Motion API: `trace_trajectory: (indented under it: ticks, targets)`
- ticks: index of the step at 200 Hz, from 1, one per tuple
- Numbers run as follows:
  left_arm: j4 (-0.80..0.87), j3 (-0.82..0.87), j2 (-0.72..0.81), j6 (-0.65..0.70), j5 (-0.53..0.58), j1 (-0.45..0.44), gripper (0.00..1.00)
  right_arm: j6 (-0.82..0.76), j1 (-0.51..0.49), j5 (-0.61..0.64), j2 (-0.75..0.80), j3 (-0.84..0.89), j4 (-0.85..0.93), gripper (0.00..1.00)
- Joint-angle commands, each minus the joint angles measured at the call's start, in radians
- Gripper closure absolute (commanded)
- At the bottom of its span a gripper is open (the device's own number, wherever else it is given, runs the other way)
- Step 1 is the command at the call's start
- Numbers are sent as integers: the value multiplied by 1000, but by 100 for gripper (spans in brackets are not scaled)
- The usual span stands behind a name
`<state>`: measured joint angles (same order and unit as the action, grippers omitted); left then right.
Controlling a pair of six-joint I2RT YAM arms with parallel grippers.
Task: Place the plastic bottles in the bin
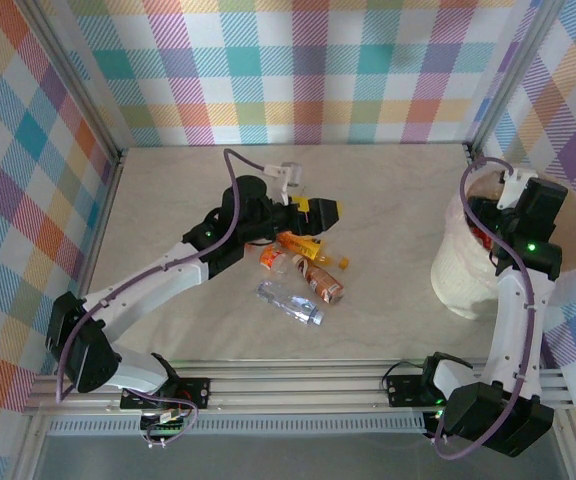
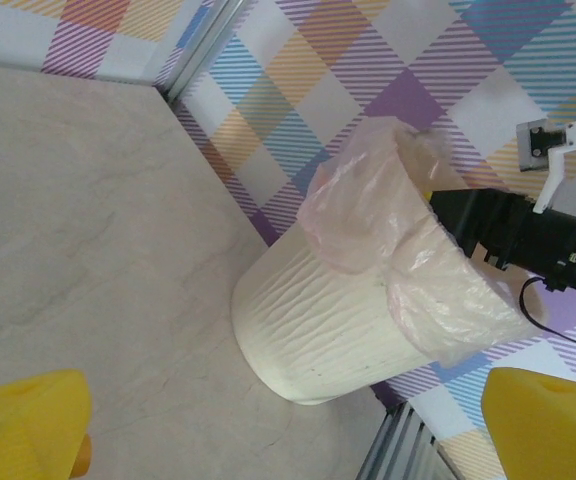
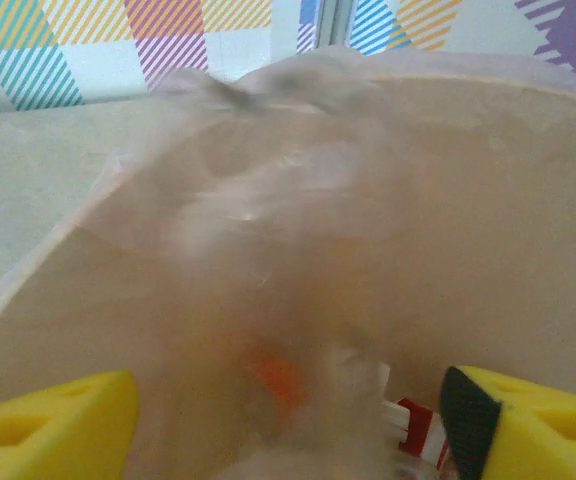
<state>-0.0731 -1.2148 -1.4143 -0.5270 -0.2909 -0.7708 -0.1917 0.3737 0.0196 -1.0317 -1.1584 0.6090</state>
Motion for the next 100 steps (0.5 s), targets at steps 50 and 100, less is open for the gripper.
trace_trajectory:
  ticks: [50,100]
  targets:
    - [21,-45,-28,-7,-21,-12,0,189,5,-60,-52,-155,128,2]
    - [41,-64,-32,-11,-12,-12,0,290,5,-208,-83,-187,123,1]
